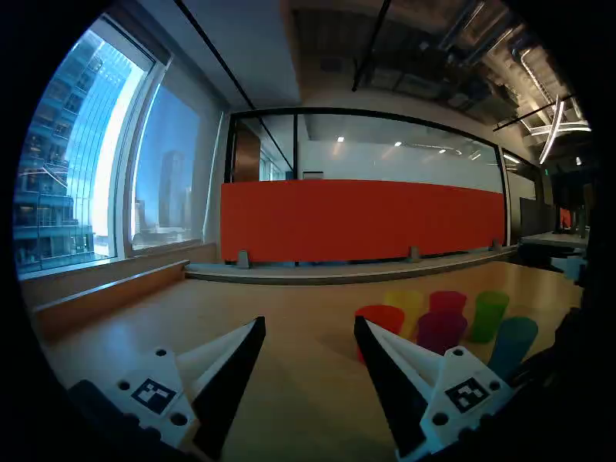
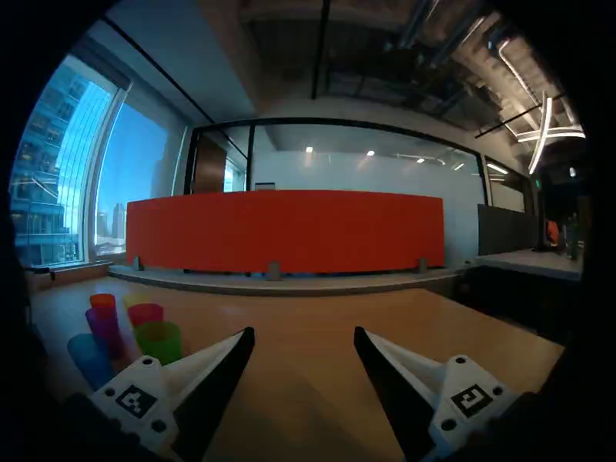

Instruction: Pour water

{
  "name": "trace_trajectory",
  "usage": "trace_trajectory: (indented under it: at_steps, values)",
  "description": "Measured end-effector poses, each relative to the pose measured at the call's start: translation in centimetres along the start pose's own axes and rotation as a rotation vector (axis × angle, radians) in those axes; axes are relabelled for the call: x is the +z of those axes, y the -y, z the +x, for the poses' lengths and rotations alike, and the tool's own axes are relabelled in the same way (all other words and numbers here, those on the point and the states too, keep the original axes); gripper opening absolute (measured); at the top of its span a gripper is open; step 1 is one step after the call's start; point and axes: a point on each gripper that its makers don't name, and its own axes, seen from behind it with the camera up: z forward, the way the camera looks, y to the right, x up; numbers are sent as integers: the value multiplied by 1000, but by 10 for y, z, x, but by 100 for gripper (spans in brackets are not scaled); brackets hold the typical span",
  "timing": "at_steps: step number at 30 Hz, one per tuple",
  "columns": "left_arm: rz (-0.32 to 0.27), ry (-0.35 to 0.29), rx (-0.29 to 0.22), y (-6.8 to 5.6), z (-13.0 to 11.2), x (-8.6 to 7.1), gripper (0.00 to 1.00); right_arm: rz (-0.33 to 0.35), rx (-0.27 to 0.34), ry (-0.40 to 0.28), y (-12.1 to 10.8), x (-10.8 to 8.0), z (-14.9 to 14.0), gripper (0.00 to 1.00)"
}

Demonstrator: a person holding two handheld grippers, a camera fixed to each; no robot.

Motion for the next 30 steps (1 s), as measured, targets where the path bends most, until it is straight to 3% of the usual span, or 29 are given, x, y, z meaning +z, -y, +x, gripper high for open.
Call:
trace_trajectory:
  at_steps: [24,30]
  values:
    - [11,23,-7,3,0,0,85,0,-1,9,-2,-1,-2,100]
    - [-5,0,-24,3,29,2,85,5,-7,18,-6,0,19,100]
